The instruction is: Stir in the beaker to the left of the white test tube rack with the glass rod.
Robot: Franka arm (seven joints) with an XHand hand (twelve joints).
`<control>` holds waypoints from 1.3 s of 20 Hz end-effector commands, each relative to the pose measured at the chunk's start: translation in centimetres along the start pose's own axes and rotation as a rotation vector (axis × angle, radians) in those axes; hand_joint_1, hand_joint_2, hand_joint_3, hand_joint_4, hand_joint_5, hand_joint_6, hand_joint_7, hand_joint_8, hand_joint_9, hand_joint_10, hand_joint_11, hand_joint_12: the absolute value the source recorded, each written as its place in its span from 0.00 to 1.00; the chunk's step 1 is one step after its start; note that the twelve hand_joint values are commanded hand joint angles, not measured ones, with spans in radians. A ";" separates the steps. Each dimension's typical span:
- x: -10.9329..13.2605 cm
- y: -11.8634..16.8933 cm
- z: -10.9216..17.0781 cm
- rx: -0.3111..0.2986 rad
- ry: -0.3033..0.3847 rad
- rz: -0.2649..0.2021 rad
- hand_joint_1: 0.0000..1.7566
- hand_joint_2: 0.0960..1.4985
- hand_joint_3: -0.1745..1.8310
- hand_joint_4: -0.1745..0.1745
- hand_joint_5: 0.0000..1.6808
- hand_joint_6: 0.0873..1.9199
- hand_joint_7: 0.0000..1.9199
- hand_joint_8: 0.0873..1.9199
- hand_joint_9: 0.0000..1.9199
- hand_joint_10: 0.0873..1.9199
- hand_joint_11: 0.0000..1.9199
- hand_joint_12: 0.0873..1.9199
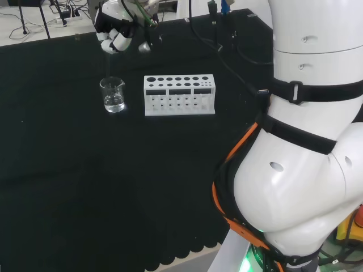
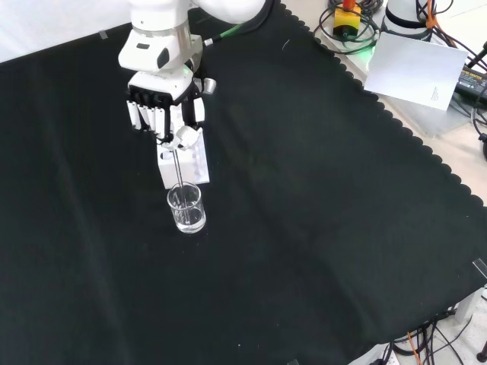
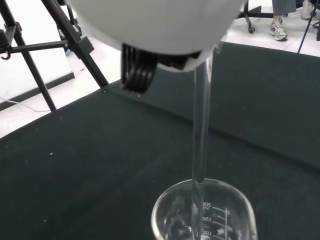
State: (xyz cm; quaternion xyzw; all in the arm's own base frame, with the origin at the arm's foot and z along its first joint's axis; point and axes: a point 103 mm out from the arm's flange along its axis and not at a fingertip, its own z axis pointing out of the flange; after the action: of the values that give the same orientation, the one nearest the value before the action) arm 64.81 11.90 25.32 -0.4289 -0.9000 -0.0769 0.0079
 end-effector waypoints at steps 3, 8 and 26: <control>-2.5 -1.1 -1.1 0.000 -0.011 0.038 0.69 0.28 0.57 0.00 0.76 0.40 0.82 0.52 0.93 0.35 0.76 0.55; -2.0 -2.3 -1.4 0.007 -0.032 0.040 0.69 0.28 0.57 0.00 0.76 0.40 0.82 0.52 0.93 0.36 0.76 0.55; 2.4 -1.1 -0.7 0.004 -0.005 0.000 0.69 0.28 0.57 0.00 0.76 0.40 0.82 0.52 0.93 0.36 0.76 0.55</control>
State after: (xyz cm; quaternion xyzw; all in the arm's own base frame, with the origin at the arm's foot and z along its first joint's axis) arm 61.71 12.21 26.33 -0.4304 -0.9000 -0.0692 0.0053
